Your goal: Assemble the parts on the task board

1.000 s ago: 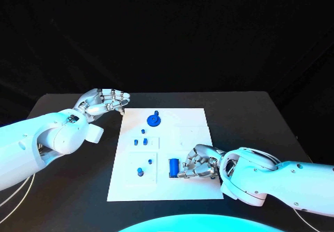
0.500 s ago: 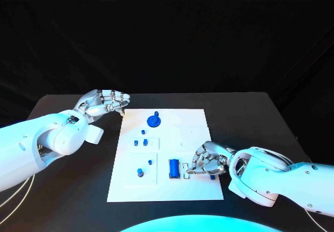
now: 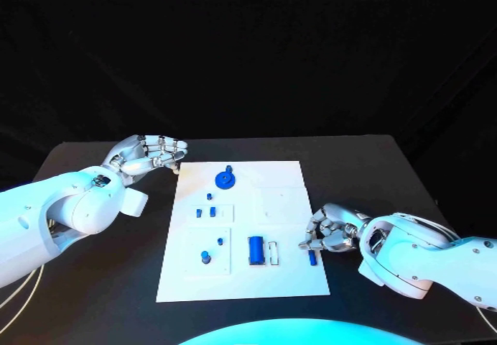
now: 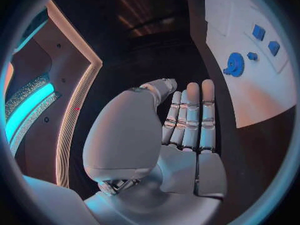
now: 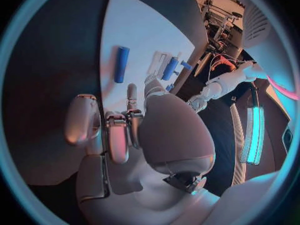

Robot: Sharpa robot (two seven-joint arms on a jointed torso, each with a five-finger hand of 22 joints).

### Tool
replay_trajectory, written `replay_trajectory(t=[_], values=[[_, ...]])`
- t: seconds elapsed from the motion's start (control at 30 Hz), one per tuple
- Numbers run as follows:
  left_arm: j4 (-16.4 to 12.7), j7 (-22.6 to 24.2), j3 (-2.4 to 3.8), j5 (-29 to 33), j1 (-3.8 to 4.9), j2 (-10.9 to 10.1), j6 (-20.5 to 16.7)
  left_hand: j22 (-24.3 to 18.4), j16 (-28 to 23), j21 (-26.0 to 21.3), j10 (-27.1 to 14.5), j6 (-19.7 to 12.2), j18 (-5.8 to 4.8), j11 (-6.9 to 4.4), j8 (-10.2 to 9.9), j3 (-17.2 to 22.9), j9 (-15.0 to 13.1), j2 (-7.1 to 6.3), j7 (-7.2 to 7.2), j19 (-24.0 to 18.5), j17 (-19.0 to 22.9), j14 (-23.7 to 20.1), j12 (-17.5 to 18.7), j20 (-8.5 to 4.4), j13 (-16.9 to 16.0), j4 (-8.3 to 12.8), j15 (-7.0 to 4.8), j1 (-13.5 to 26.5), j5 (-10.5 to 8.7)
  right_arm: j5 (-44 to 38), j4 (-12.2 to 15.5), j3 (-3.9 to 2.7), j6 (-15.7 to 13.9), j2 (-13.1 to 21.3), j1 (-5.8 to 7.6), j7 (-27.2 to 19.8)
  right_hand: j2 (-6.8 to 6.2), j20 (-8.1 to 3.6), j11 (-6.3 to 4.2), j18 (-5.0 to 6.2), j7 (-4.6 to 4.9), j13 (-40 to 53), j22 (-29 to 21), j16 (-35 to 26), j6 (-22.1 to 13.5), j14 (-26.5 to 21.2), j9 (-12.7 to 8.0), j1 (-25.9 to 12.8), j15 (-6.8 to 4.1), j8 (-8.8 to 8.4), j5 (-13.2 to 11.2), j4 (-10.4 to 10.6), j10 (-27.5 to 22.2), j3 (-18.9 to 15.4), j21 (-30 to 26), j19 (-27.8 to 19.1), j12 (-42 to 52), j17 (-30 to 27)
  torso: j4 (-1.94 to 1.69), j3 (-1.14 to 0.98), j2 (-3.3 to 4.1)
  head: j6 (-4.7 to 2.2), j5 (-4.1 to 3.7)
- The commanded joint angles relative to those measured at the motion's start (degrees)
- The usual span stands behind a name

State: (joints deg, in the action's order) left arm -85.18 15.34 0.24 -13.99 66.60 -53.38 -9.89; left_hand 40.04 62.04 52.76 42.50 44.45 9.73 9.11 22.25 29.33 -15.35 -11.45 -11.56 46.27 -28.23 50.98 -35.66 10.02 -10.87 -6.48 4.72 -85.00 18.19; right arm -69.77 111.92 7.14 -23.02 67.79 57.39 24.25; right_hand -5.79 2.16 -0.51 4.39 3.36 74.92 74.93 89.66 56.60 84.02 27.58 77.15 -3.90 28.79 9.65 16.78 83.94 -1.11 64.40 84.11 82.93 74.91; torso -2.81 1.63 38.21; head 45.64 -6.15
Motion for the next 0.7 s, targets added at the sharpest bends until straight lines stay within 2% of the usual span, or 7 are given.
replay_trajectory(t=[0.03, 0.17, 0.37, 0.53, 0.7], values=[[0.0, 0.4, -0.02, 0.3, -0.03, 0.0, 0.8, -0.1, 0.2, -0.2, -0.6, -0.4, 0.88, 0.01, 0.0, 0.0, 0.1, 0.22, -0.73, 0.4, 0.0, -0.1, -0.4, -0.07, 0.1, 0.4, 0.08, -0.1, 0.09, -1.7, 0.2, 0.01, 0.1, 1.0, -0.10, 0.2, -0.09, -0.13, 0.05, -0.48, 0.39, 8.0, 9.8, -0.1, 0.3, 5.8, -0.1, -1.2, -0.15, -0.35, -0.4, 0.0, 1.1, 0.4, 0.0, 1.6, -0.1, 14.2, 0.09, 0.02, -0.04, -0.06, -0.43], [0.0, 0.4, -0.06, 0.3, -0.05, 0.0, 0.8, -0.1, 0.2, -0.2, -0.6, -0.4, 0.88, 0.01, 0.0, 0.0, 0.1, 0.22, -0.73, 0.4, 0.0, -0.1, -0.4, -0.07, 0.1, 0.4, 0.08, -0.1, 0.09, -2.5, 0.4, 0.05, 0.5, 1.7, -0.22, 0.7, -0.38, -0.04, 0.14, -0.44, 0.48, 7.7, 9.8, -0.1, 0.3, 5.7, -0.3, -3.0, -0.06, -0.52, -0.6, 0.1, 0.9, 0.8, -0.3, 1.5, -0.5, 14.1, 0.15, 0.03, -0.10, -0.06, -0.63], [0.1, 0.4, -0.11, 0.3, -0.07, 0.1, 0.9, -0.1, 0.2, -0.2, -0.6, -0.4, 0.88, 0.01, 0.0, 0.0, 0.1, 0.22, -0.73, 0.4, 0.0, -0.1, -0.4, -0.07, 0.1, 0.4, 0.08, -0.1, 0.09, -4.8, 1.1, 0.10, 1.3, 2.7, -0.55, 2.2, -1.21, 0.03, 0.16, -0.47, 0.48, 7.7, 9.8, -0.1, 0.5, 5.8, -0.4, -5.3, -0.03, -0.60, -1.0, 0.1, 0.9, 1.5, -0.1, 1.6, -0.6, 14.1, 0.05, 0.06, 0.00, -0.13, -1.13], [0.2, 0.3, -0.14, 0.3, -0.08, 0.1, 0.8, -0.2, 0.2, -0.3, -0.6, -0.4, 0.87, 0.02, 0.1, -0.1, 0.2, 0.26, -0.73, 0.5, 0.0, -0.2, -0.5, -0.07, 0.2, 0.5, 0.10, 0.0, 0.08, -5.7, 1.3, 0.14, 1.9, 3.0, -0.96, 3.0, -1.63, 0.03, 0.13, -0.46, 0.43, 7.6, 9.8, -0.1, 0.7, 5.8, -0.4, -6.4, -0.05, -0.55, -1.1, 0.2, 0.9, 1.8, -0.1, 1.6, -0.7, 14.1, 0.03, 0.09, 0.06, -0.12, -1.17], [0.2, 0.3, -0.14, 0.4, -0.09, 0.1, 0.9, -0.2, 0.2, -0.3, -0.6, -0.4, 0.87, 0.02, 0.1, -0.1, 0.2, 0.26, -0.73, 0.5, 0.0, -0.2, -0.5, -0.07, 0.2, 0.5, 0.10, 0.0, 0.08, -6.1, 1.4, 0.15, 2.7, 2.9, -1.11, 3.5, -2.07, 0.01, 0.07, -0.47, 0.34, 7.7, 9.8, -0.1, 0.9, 5.8, -0.4, -7.5, -0.09, -0.39, -1.4, 0.2, 0.9, 2.0, 0.0, 1.6, -0.7, 14.1, -0.05, 0.07, 0.06, 0.19, -1.05]])
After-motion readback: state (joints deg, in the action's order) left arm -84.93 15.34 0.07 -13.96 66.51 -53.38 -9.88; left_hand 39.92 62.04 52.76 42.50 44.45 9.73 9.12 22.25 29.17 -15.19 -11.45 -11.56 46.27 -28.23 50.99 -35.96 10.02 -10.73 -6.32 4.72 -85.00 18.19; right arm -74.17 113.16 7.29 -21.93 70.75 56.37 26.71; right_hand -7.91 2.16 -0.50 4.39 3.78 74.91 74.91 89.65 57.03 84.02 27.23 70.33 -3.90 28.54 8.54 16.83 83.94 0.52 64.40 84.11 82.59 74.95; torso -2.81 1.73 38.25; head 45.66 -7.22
